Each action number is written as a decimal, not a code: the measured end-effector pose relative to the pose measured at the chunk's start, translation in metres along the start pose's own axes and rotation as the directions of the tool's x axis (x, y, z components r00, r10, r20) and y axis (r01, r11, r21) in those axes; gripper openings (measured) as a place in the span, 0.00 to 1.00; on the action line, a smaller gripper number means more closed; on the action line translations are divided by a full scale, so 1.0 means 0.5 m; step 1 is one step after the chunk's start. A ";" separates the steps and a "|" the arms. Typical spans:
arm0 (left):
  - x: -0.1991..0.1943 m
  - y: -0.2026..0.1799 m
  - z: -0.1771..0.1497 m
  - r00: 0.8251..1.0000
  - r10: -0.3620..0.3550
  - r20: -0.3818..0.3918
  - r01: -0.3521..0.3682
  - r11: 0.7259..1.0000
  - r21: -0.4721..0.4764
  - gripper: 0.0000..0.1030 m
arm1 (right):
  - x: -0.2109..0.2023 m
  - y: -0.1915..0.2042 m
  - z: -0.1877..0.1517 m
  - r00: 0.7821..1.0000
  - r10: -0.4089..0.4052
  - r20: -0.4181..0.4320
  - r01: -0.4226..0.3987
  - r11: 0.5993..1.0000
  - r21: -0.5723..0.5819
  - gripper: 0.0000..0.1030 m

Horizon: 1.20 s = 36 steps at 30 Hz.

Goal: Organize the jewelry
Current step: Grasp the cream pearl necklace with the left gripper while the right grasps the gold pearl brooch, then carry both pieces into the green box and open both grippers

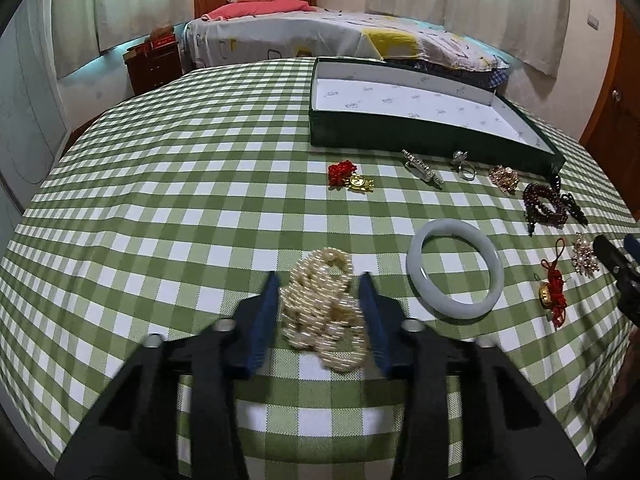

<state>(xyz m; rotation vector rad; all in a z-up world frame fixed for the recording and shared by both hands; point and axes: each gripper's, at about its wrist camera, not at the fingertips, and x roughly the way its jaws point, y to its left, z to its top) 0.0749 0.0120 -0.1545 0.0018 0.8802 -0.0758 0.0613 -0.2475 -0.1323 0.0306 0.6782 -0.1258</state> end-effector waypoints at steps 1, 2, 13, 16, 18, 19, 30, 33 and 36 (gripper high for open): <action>0.000 -0.002 0.001 1.000 0.001 0.000 -0.001 1.000 0.003 0.30 | 0.001 -0.002 0.000 1.000 0.001 -0.002 -0.001 1.000 0.002 0.94; -0.001 -0.005 0.001 1.000 0.005 0.000 -0.005 1.000 0.013 0.28 | 0.003 -0.005 -0.001 1.000 0.003 -0.007 -0.003 1.000 0.007 0.94; -0.007 -0.010 0.016 0.999 -0.022 0.027 0.021 1.000 0.019 0.19 | 0.048 -0.014 -0.009 0.995 0.022 -0.096 -0.022 1.000 0.011 0.89; -0.003 -0.008 0.020 0.999 -0.023 0.028 0.022 1.000 0.013 0.19 | 0.059 -0.010 -0.010 0.992 0.045 -0.114 -0.045 0.999 0.002 0.66; -0.002 -0.006 0.021 0.999 -0.024 0.028 0.024 1.000 0.009 0.19 | 0.059 -0.008 -0.009 0.992 0.049 -0.113 -0.049 0.999 -0.001 0.62; -0.002 -0.007 0.022 0.999 -0.025 0.029 0.024 1.000 0.009 0.19 | 0.059 -0.007 -0.008 0.992 0.054 -0.113 -0.055 0.998 -0.003 0.61; -0.007 -0.011 0.025 0.999 -0.029 0.040 0.028 1.000 0.007 0.19 | 0.036 -0.002 -0.016 0.984 0.137 -0.115 -0.137 0.991 0.007 0.29; -0.011 -0.013 0.026 0.998 -0.030 0.047 0.030 1.000 0.009 0.19 | 0.036 -0.003 -0.015 0.983 0.143 -0.112 -0.143 0.990 0.010 0.28; -0.016 -0.014 0.028 0.998 -0.031 0.055 0.031 0.999 0.008 0.19 | 0.030 -0.004 -0.014 0.983 0.147 -0.107 -0.146 0.989 0.013 0.28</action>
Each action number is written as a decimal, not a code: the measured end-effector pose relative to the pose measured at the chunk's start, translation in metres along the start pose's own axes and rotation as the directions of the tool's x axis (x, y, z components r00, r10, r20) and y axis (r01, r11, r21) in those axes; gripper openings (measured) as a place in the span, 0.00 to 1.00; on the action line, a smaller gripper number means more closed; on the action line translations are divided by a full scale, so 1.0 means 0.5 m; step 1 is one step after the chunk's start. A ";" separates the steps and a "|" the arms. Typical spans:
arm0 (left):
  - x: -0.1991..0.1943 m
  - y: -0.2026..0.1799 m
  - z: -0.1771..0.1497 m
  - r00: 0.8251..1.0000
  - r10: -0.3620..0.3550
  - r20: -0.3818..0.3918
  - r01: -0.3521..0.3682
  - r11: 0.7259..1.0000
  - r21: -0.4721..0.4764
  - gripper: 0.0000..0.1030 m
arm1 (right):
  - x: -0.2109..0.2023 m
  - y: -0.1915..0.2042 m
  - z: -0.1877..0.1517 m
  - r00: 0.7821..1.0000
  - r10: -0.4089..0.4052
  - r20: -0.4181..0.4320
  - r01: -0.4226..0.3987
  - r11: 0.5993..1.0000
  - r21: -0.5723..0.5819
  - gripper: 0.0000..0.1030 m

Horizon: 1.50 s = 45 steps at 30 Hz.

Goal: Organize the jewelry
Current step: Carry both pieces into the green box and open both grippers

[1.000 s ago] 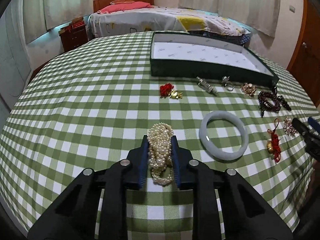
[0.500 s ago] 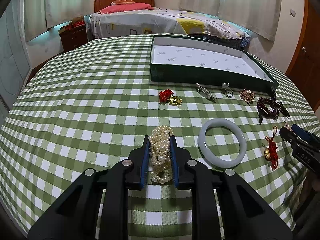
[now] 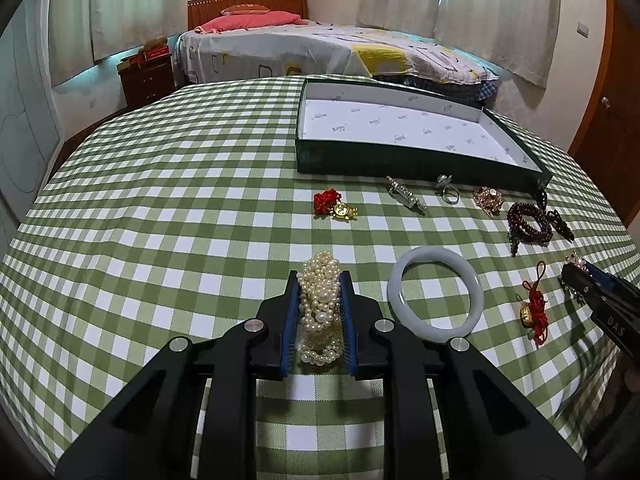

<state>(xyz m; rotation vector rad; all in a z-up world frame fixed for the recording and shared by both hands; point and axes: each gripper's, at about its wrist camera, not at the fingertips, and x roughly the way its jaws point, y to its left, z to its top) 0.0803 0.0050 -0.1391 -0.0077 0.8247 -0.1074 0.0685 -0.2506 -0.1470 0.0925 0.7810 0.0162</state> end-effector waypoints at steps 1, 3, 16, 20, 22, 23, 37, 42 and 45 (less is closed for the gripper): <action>-0.003 -0.001 0.003 1.000 -0.001 0.004 0.001 1.000 -0.001 0.18 | -0.004 0.000 0.002 1.000 0.001 0.006 -0.001 1.000 0.002 0.28; -0.010 -0.002 0.010 1.000 -0.009 0.012 0.009 1.000 -0.006 0.18 | -0.011 -0.002 0.008 1.000 0.002 0.019 -0.002 1.000 0.005 0.28; -0.016 -0.063 0.158 0.989 -0.087 0.120 0.085 0.996 0.021 0.18 | -0.035 0.004 0.152 0.989 0.021 0.148 -0.022 1.000 0.006 0.28; 0.012 -0.091 0.224 0.982 -0.098 0.159 0.093 0.995 0.038 0.18 | -0.005 0.002 0.221 0.982 0.016 0.186 -0.017 1.000 0.001 0.28; 0.036 -0.103 0.257 0.980 -0.102 0.172 0.097 0.995 0.040 0.18 | 0.011 0.000 0.247 0.981 0.017 0.196 -0.017 1.000 0.002 0.28; 0.051 -0.109 0.273 0.980 -0.101 0.173 0.096 0.995 0.040 0.18 | 0.024 -0.002 0.266 0.980 0.012 0.201 -0.013 1.000 0.001 0.28; 0.285 -0.119 0.306 0.995 -0.080 -0.062 0.081 0.996 0.022 0.18 | 0.234 -0.039 0.293 0.999 -0.010 -0.047 0.011 1.000 0.018 0.28; 0.306 -0.124 0.298 0.992 -0.082 -0.099 0.086 0.996 0.031 0.19 | 0.260 -0.042 0.282 0.995 -0.011 -0.101 0.011 1.000 0.005 0.28; 0.314 -0.127 0.302 0.990 -0.087 -0.107 0.091 0.995 0.032 0.24 | 0.260 -0.036 0.278 0.994 -0.033 -0.102 0.031 0.999 -0.018 0.29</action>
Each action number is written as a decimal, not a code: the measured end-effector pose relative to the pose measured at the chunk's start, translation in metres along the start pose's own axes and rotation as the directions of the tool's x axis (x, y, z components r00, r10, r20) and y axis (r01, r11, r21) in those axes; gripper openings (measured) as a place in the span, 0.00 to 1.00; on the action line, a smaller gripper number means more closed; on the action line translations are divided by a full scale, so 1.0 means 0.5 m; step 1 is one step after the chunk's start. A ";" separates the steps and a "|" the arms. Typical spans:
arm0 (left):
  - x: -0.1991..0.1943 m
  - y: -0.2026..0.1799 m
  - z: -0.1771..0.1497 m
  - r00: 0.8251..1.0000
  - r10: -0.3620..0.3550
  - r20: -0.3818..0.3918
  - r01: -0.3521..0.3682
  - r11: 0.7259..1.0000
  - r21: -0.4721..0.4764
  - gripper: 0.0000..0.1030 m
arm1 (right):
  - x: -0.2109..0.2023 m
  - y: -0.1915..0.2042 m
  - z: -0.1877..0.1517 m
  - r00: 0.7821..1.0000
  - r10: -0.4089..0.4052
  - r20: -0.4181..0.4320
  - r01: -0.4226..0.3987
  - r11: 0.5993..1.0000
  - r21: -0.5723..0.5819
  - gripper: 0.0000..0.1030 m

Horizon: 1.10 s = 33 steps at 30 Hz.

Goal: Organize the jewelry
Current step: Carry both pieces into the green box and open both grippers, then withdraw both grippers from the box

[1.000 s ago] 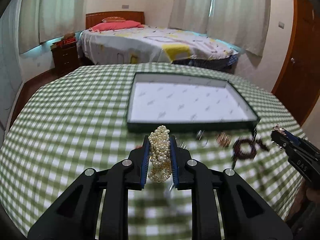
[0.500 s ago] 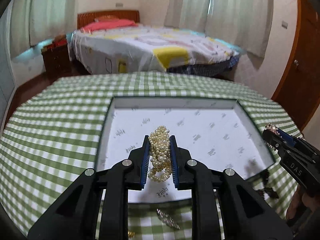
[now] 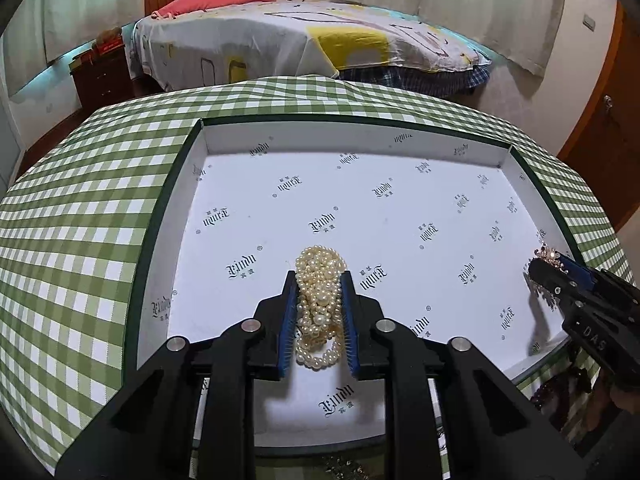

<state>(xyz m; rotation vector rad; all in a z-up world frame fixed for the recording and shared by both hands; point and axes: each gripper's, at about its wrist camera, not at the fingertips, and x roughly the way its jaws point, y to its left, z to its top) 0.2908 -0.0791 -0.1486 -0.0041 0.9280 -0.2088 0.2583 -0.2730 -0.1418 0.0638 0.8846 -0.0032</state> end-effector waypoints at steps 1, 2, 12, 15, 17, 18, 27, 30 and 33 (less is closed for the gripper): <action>0.001 -0.001 0.000 1.000 0.001 -0.002 -0.001 1.000 0.001 0.32 | 0.000 0.001 0.000 1.000 0.000 0.002 0.000 1.000 -0.002 0.29; 0.002 -0.001 0.000 1.000 0.004 -0.002 -0.004 1.000 -0.001 0.41 | -0.002 0.003 -0.001 1.000 0.000 0.005 0.000 1.000 -0.003 0.30; -0.002 -0.017 0.003 1.000 0.000 0.028 -0.001 1.000 0.020 0.58 | -0.018 -0.007 0.003 0.999 0.013 0.041 -0.014 1.000 0.009 0.44; -0.034 -0.025 0.007 0.997 0.003 0.077 -0.006 0.999 0.043 0.62 | -0.037 -0.006 0.010 0.997 0.006 0.071 -0.006 1.000 0.009 0.44; -0.060 -0.026 0.005 0.994 -0.002 0.111 -0.003 0.999 0.044 0.63 | -0.058 -0.002 0.012 0.995 0.004 0.095 -0.005 1.000 0.009 0.44; -0.080 -0.029 0.004 0.990 -0.004 0.138 -0.002 0.999 0.048 0.64 | -0.068 0.001 0.012 0.994 0.002 0.108 -0.003 1.000 0.008 0.44; -0.220 -0.035 -0.057 0.949 0.031 0.314 -0.055 0.996 0.067 0.64 | -0.175 0.031 -0.034 0.980 -0.008 0.199 0.009 1.000 -0.004 0.44; -0.256 -0.029 -0.092 0.941 0.043 0.336 -0.065 0.996 0.055 0.65 | -0.205 0.041 -0.063 0.977 -0.010 0.215 0.013 1.000 -0.012 0.44; -0.285 -0.020 -0.126 0.935 0.056 0.350 -0.074 0.997 0.038 0.65 | -0.229 0.052 -0.094 0.974 -0.008 0.228 0.013 1.000 -0.019 0.44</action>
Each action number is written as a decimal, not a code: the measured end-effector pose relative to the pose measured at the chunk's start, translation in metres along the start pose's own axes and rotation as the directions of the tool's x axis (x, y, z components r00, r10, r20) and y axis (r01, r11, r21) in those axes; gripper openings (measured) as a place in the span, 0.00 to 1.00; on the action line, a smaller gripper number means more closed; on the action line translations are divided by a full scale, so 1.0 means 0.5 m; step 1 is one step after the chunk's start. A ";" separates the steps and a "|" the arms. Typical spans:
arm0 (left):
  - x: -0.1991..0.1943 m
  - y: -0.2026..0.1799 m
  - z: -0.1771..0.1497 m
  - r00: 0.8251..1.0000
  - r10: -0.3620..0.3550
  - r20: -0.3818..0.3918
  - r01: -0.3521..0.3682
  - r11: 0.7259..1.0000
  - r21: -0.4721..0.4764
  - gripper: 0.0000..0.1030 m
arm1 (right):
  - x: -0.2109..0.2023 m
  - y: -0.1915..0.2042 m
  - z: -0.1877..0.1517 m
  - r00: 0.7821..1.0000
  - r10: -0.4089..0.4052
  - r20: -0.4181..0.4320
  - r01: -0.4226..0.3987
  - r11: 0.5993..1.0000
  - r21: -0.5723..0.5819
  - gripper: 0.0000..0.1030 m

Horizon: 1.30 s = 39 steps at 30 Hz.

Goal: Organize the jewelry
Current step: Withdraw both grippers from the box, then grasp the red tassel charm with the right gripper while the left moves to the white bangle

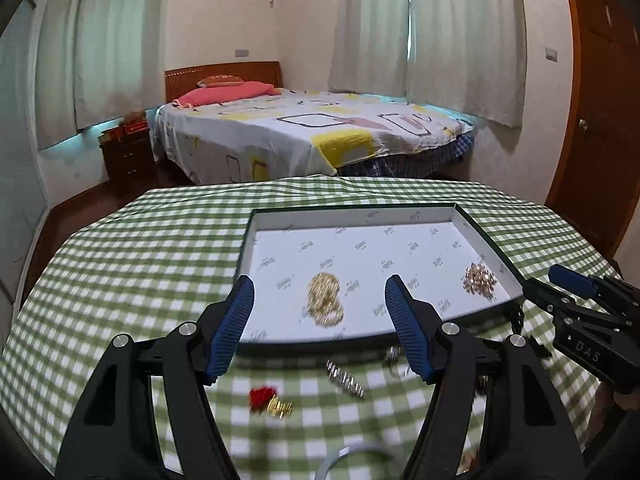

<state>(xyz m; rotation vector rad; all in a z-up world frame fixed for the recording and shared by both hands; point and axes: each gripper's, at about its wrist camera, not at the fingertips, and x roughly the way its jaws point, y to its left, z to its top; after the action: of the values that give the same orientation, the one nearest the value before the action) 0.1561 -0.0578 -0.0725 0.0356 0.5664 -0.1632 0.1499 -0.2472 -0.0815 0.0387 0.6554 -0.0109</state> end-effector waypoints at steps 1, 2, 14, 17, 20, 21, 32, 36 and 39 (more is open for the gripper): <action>-0.006 0.001 -0.004 1.000 0.002 0.001 -0.002 1.000 -0.004 0.65 | -0.008 0.002 -0.007 1.000 0.001 0.001 -0.001 1.000 -0.001 0.44; -0.017 0.006 -0.013 1.000 0.004 0.003 -0.004 1.000 -0.013 0.65 | -0.021 0.006 -0.020 1.000 0.002 0.004 -0.002 1.000 -0.001 0.44; -0.095 0.039 -0.116 0.999 0.042 -0.030 -0.043 0.999 -0.030 0.65 | -0.069 0.038 -0.126 0.999 0.039 -0.019 -0.040 0.999 -0.035 0.44; -0.106 0.045 -0.131 0.998 0.048 -0.029 -0.050 0.998 -0.038 0.65 | -0.077 0.044 -0.147 0.999 0.050 -0.016 -0.051 0.998 -0.036 0.44; -0.118 0.049 -0.144 0.998 0.061 -0.020 -0.061 0.998 -0.033 0.65 | -0.083 0.056 -0.160 0.998 0.063 -0.015 -0.064 0.997 -0.043 0.44; -0.120 0.050 -0.149 0.998 0.063 -0.021 -0.063 0.997 -0.032 0.65 | -0.084 0.059 -0.163 0.997 0.070 -0.018 -0.071 0.997 -0.042 0.44; -0.137 0.071 -0.184 0.996 0.080 -0.044 -0.082 0.995 -0.060 0.66 | -0.084 0.116 -0.194 0.988 0.143 -0.062 -0.148 0.985 -0.090 0.44; -0.135 0.077 -0.192 0.995 0.075 -0.059 -0.080 0.994 -0.077 0.67 | -0.071 0.131 -0.201 0.983 0.155 -0.097 -0.165 0.981 -0.101 0.44; -0.134 0.074 -0.193 0.996 0.072 -0.059 -0.076 0.994 -0.075 0.70 | -0.065 0.135 -0.203 0.980 0.163 -0.112 -0.174 0.980 -0.098 0.44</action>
<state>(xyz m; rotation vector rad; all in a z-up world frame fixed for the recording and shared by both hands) 0.0551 -0.0043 -0.1184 -0.0136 0.6265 -0.0680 0.0639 -0.1758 -0.1400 -0.0090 0.7541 0.1915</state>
